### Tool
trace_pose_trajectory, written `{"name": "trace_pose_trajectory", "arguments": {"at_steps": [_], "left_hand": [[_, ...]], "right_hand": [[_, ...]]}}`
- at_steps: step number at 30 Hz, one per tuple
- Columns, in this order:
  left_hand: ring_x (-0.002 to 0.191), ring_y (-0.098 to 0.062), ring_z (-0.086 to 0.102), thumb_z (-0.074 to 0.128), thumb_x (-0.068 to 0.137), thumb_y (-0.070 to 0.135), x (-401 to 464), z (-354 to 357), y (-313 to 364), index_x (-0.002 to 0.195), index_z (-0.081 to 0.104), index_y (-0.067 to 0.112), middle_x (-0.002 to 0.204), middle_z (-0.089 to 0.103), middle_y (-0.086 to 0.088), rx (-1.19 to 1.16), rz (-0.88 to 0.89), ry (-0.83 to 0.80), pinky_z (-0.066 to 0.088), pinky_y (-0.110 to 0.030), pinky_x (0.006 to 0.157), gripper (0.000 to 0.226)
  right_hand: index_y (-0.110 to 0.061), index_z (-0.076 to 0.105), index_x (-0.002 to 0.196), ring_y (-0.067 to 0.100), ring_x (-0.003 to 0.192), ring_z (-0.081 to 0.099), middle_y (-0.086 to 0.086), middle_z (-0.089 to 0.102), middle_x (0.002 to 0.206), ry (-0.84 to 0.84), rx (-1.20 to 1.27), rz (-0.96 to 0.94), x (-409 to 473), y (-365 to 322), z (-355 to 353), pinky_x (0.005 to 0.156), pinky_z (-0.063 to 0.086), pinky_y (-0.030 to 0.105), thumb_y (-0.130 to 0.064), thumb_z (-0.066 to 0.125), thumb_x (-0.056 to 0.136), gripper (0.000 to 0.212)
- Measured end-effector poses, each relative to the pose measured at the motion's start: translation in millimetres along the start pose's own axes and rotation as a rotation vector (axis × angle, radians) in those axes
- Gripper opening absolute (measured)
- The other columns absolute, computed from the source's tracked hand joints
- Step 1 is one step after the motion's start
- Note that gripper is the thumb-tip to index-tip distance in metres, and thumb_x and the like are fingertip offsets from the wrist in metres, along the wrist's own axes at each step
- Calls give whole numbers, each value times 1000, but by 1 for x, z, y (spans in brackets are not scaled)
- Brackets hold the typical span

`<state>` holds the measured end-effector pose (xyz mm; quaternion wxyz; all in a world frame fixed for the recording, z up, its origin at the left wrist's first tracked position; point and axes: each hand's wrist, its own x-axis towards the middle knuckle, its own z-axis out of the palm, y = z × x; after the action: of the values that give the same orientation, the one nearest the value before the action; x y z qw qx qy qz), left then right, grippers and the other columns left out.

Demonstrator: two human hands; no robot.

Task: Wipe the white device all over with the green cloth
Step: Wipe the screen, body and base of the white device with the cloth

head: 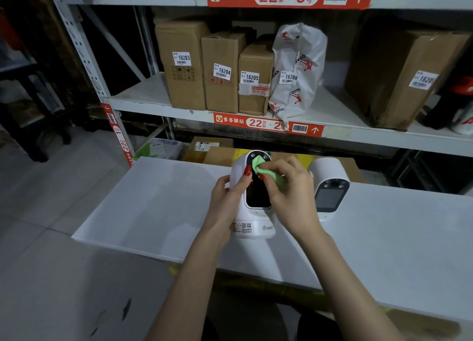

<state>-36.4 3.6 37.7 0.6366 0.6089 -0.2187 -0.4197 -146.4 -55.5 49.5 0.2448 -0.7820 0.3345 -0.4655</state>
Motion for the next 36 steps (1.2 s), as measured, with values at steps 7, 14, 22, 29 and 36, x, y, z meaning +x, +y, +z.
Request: {"name": "trace_pose_trajectory", "arguments": {"at_steps": [7,14,22,29,36], "left_hand": [[85,-15,72,67,88,45,2,-3,0,119,55,21,105,70,-2,18,21,-15,57,-28,68,41],[84,-14,72,64,90,45,2,-2,-1,110,56,25,106,70,-2,74,20,-71,56,-23,61,29],[90,-19,73,67,87,46,6,-4,-4,120,57,18,110,70,-5,39,5,-6,59,-30,71,45],[91,-23,73,66,86,52,11,-3,-7,126,57,18,111,72,-5,68,-32,-17,59,-38,79,54],[90,-23,74,69,84,49,15,-9,-8,125,57,20,111,72,-5,74,-52,-42,59,-37,77,52]], "right_hand": [[-18,72,92,6,88,59,1,63,94,-117,161,102,3,1,-4,73,43,11,-4,68,85,17],[-19,70,93,6,87,59,-1,62,93,-51,173,60,3,0,-3,75,44,13,-4,66,86,17],[-24,69,89,11,85,60,4,65,95,-148,105,103,5,8,-7,73,45,16,-3,67,85,21],[-18,67,90,15,88,55,4,63,95,6,-37,59,7,16,-7,75,44,19,-4,66,86,14],[-22,67,90,13,87,56,2,63,95,3,-1,54,7,15,-7,76,42,14,-2,66,84,20]]}}
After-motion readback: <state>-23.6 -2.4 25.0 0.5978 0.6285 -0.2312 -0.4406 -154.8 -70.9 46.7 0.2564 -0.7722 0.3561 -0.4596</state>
